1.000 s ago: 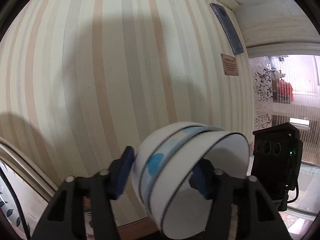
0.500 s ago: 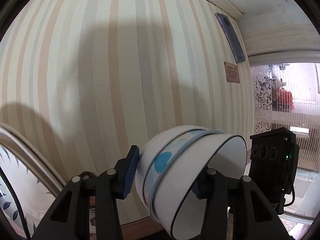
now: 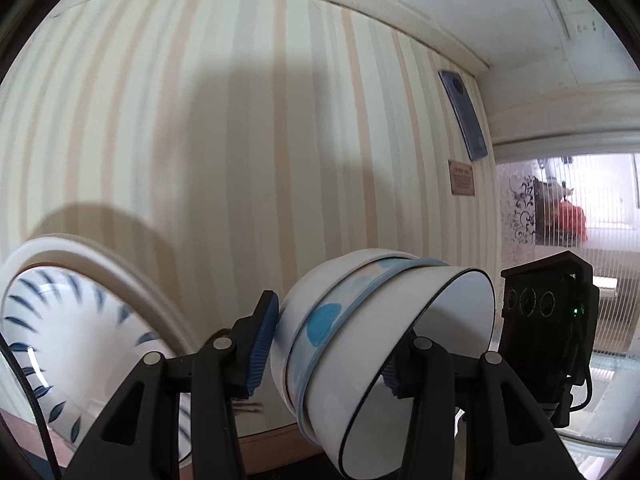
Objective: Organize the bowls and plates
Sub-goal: 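Lift the bowl stack with both tools and carry it over the plate stack, then lower the bowl stack onto the plate stack and open both tools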
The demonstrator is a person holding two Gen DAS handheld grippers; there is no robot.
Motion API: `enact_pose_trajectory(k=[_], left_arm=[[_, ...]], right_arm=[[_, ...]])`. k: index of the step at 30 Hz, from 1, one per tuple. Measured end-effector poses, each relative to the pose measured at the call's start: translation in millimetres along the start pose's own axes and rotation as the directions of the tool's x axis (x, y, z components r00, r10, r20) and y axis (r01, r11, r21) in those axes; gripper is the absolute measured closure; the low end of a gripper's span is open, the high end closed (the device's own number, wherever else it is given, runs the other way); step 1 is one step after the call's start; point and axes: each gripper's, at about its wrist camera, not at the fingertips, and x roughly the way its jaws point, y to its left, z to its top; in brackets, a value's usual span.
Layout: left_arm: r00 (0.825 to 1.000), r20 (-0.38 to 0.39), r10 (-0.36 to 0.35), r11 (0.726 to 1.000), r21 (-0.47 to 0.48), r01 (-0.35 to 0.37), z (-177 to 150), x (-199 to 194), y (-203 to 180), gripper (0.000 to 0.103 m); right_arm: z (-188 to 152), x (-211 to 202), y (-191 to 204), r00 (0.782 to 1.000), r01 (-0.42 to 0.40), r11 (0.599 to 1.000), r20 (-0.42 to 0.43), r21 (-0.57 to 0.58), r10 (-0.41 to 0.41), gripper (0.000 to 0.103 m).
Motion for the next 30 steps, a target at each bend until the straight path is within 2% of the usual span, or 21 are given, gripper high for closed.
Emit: enact_pose_trajectory(k=[9, 16, 23, 30], left_arm=[[0.998, 0.066, 0.008, 0.996, -0.086, -0.002, -5.1, -51.5, 53.5, 0.061], [0.992, 0.121, 0.029, 0.983, -0.186, -0.006, -21.8, -79.9, 109.7, 0.061], [0.991, 0.123, 0.042, 0.968, -0.251, -0.01, -34.6, -83.3, 155.0, 0.061], [0.993, 0.107, 0.042, 0.965, -0.262, -0.012, -40.1, -80.5, 175.6, 0.061]], right_arm=[[-3.4, 42.6, 63.9, 0.997, -0.011, 0.997, -0.073, -0.081, 0.005, 0.046], [-17.7, 100.4, 108.3, 0.988, -0.024, 0.99, -0.155, -0.14, 0.002, 0.046], [-31.0, 147.2, 124.5, 0.977, -0.01, 0.987, -0.213, -0.16, -0.024, 0.046], [-36.9, 164.7, 124.5, 0.972, 0.016, 0.987, -0.23, -0.158, -0.053, 0.046]])
